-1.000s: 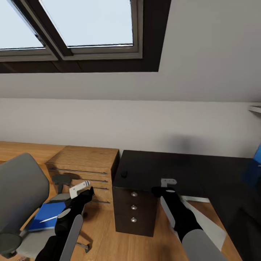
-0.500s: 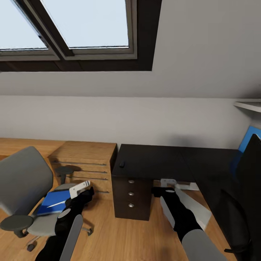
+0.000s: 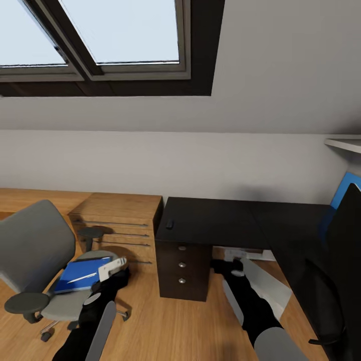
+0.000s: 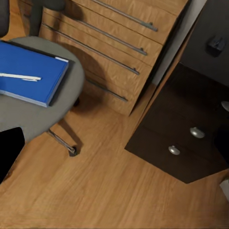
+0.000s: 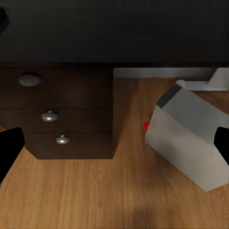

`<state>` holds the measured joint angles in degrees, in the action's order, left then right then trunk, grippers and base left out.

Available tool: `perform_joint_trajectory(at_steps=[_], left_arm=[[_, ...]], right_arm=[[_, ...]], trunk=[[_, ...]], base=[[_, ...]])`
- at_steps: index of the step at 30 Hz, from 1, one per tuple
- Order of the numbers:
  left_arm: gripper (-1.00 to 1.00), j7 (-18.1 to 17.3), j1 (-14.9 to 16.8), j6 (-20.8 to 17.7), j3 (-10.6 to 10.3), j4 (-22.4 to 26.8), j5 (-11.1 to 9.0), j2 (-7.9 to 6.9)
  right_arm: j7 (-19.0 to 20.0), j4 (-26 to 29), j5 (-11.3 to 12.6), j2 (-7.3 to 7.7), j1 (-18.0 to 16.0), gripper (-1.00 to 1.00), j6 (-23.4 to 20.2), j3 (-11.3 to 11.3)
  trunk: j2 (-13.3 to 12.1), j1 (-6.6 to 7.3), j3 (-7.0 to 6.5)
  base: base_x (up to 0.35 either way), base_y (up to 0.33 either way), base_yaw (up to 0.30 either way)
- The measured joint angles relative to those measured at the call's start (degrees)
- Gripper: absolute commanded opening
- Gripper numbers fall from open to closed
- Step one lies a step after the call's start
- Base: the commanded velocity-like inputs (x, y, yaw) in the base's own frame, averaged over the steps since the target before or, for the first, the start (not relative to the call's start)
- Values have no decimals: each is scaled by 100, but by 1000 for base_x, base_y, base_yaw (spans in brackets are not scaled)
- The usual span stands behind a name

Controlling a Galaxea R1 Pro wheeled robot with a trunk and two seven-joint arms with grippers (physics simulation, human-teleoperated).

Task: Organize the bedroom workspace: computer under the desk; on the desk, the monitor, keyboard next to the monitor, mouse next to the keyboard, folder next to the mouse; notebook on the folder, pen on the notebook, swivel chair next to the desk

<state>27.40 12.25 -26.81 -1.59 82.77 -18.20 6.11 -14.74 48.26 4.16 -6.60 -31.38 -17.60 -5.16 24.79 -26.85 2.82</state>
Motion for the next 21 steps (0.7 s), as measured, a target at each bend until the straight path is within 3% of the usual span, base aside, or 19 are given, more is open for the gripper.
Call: perform_joint_trajectory(at_steps=[5, 12, 13, 15, 18, 19, 20, 21], left_arm=[[100, -19, 0, 40, -4, -560, 3, -196], [100, -29, 1, 204, -5, -1628, 7, -284], [100, -30, 0, 458, -3, -2011, 3, -295], [100, -18, -3, 1414, -9, -2959, 84, -306], [100, -22, -4, 1999, -14, -3505, 239, -304], [100, -23, -6, 2354, -16, -3842, 357, -303], [100, -13, -10, 2882, -18, -4479, 592, -298], [100, -10, -9, 3012, -20, -4684, 636, -295]], right_arm=[[-5, 7, -4, 3, 246, 100, 372, -1], [-10, 22, -8, -2, 677, 100, 754, -5], [-11, 11, -6, -2, 859, 100, 903, -4], [-6, -21, -98, 1, 1312, 100, 1351, -5], [-8, -38, -257, 4, 1563, 100, 1603, -4], [-10, -85, -385, 6, 1727, 100, 1776, -5], [-9, -381, -653, 8, 1984, 100, 2248, -6], [-8, -518, -718, 8, 2051, 100, 2408, -6]], trunk=[[0, 0, 1], [0, 0, 2], [0, 0, 4], [0, 0, 4], [1, 0, 3], [1, 0, 4], [1, 0, 4], [1, 0, 4]], base=[[0, 0, 1], [0, 0, 0], [0, 0, 0], [0, 0, 0], [0, 0, 0], [0, 0, 0], [0, 0, 0], [0, 0, 0]])
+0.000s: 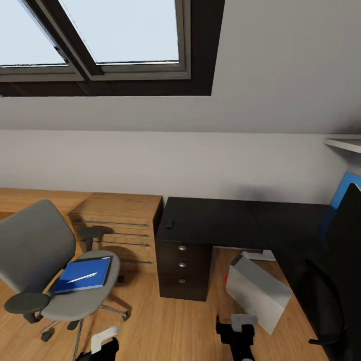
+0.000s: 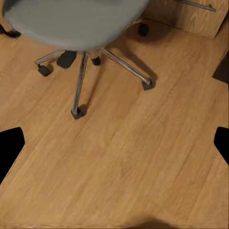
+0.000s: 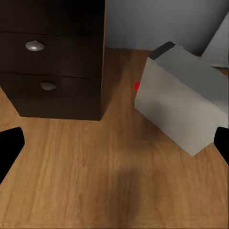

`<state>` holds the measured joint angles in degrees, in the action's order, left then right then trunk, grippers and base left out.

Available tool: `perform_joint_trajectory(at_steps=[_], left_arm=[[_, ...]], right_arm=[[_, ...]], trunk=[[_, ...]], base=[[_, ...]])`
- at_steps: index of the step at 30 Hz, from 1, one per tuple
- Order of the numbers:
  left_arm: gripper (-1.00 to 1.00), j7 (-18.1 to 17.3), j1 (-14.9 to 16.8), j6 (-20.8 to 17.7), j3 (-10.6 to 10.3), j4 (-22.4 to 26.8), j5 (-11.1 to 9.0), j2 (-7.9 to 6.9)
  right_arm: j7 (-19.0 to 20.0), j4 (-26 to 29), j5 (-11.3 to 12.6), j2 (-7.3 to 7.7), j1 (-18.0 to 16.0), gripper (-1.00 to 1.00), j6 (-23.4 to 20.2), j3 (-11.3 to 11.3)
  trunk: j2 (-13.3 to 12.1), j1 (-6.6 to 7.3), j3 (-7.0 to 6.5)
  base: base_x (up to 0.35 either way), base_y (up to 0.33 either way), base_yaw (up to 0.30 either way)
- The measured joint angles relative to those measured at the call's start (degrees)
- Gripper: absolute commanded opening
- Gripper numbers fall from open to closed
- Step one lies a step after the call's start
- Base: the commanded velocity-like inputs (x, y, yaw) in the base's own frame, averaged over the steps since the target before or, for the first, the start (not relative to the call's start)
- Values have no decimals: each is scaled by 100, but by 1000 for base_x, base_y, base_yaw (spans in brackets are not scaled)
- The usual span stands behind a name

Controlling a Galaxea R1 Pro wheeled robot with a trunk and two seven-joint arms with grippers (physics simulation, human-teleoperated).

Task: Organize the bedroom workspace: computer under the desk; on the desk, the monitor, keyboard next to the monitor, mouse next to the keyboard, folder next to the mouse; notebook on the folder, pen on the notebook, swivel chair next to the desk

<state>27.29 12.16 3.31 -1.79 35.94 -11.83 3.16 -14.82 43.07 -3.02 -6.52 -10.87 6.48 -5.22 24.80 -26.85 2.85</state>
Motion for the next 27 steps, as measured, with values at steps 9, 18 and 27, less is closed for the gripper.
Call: perform_joint_trajectory(at_steps=[9, 18, 27], left_arm=[[100, 5, 0, 1237, 0, -1727, 120, 1], [100, -477, 0, 1329, -2, -2436, 124, -16], [100, -1167, 1, 1297, 11, -2555, 103, -111]], right_arm=[[18, -1921, -260, -1, 165, 100, 1977, -17], [32, -2556, -266, 11, 170, 100, 2130, 3], [53, -2880, -241, 18, 170, 100, 2342, 14]], trunk=[[0, 0, -1], [0, 0, -1], [0, -3, -1]], base=[[0, 0, 0], [0, 0, 0], [-157, 0, 0]])
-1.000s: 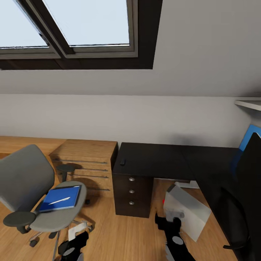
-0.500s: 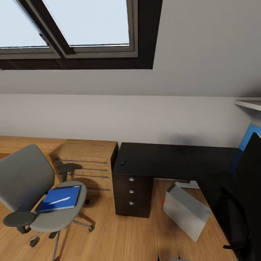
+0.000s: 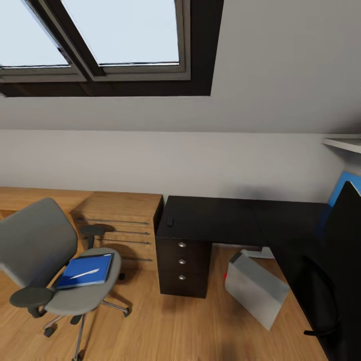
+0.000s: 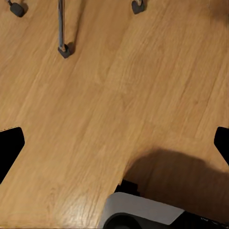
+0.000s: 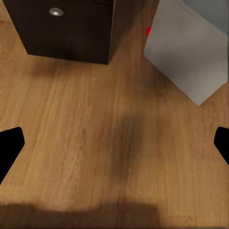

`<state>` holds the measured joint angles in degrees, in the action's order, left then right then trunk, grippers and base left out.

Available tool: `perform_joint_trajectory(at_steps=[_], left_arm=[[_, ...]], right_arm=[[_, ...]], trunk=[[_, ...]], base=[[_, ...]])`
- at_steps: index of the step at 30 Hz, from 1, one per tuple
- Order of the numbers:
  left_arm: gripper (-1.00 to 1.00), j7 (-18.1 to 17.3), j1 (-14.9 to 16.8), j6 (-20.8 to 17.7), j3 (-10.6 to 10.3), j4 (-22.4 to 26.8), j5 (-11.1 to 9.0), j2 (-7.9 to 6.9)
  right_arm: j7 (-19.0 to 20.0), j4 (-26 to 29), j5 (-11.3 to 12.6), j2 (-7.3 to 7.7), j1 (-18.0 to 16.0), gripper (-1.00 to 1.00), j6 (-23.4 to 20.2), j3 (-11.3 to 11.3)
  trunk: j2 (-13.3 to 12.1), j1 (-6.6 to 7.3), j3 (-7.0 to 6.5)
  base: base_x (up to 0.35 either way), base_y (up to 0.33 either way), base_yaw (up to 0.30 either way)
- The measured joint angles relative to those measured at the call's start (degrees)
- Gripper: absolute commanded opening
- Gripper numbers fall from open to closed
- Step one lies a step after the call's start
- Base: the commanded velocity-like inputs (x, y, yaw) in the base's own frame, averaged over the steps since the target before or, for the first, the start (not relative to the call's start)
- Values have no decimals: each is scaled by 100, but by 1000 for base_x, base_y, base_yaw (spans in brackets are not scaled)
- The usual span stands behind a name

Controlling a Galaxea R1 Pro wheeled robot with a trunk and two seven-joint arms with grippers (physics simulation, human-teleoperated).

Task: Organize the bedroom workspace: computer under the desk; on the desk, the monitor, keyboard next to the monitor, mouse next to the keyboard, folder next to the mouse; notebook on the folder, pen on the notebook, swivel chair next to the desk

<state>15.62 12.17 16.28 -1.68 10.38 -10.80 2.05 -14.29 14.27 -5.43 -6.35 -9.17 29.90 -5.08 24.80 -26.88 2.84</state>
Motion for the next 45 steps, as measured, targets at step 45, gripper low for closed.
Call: perform_joint_trajectory(at_steps=[45], left_arm=[[100, -44, 0, -33, -7, -23, 0, 12]], right_arm=[[2, -36, 2, -8, 0, 100, 422, 17]], trunk=[[0, 0, 0]], base=[[-336, 0, 0]])
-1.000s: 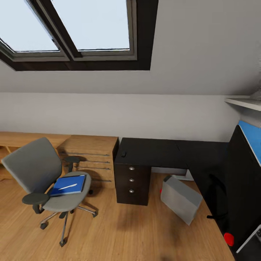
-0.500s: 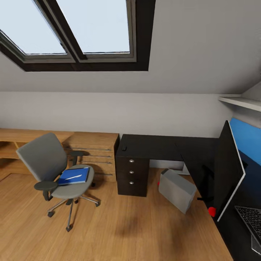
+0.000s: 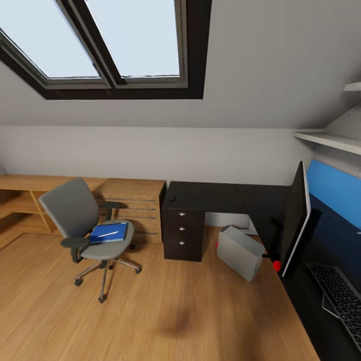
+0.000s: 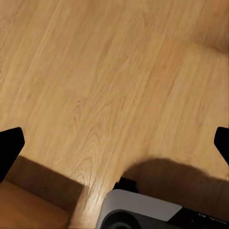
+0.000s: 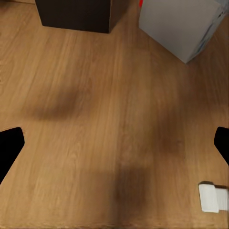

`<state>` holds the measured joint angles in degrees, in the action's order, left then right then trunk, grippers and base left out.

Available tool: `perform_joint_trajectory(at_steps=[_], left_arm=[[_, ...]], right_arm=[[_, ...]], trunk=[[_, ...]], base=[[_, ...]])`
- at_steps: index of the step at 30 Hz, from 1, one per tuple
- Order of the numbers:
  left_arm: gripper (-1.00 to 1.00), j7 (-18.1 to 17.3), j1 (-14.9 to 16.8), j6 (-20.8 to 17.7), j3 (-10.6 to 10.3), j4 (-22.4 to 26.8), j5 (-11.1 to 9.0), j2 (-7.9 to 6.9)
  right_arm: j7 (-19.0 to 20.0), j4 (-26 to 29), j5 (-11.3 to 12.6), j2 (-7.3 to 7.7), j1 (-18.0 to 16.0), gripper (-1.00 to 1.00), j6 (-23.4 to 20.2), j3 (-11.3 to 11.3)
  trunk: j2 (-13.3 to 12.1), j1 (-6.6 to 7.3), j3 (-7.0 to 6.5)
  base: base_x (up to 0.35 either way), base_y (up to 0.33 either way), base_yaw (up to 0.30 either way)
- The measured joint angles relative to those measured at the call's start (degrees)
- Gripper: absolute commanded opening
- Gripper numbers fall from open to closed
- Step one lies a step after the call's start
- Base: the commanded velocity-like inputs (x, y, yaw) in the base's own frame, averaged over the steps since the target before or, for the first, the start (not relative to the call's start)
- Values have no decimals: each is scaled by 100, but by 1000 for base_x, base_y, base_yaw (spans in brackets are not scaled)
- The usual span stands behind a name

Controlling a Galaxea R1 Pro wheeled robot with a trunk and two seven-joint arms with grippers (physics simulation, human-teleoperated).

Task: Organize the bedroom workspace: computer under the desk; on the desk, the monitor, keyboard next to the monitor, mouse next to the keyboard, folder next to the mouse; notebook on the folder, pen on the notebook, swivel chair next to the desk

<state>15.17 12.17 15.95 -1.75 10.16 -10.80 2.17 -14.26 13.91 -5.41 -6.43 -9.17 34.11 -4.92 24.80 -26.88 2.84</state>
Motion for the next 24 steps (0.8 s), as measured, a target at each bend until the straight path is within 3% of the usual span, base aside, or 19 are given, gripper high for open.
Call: perform_joint_trajectory(at_steps=[9, 24], left_arm=[[100, -2, 0, -6, -1, -10, 0, 1], [100, -3, 0, -2, 0, -11, -1, -1]], right_arm=[[-1, -3, -1, 0, 0, 100, 0, 2], [-5, 0, -1, 1, 0, 100, 1, 3]], trunk=[[0, 0, 0], [0, 1, 0]], base=[[-332, -77, 0], [-264, -231, 0]])
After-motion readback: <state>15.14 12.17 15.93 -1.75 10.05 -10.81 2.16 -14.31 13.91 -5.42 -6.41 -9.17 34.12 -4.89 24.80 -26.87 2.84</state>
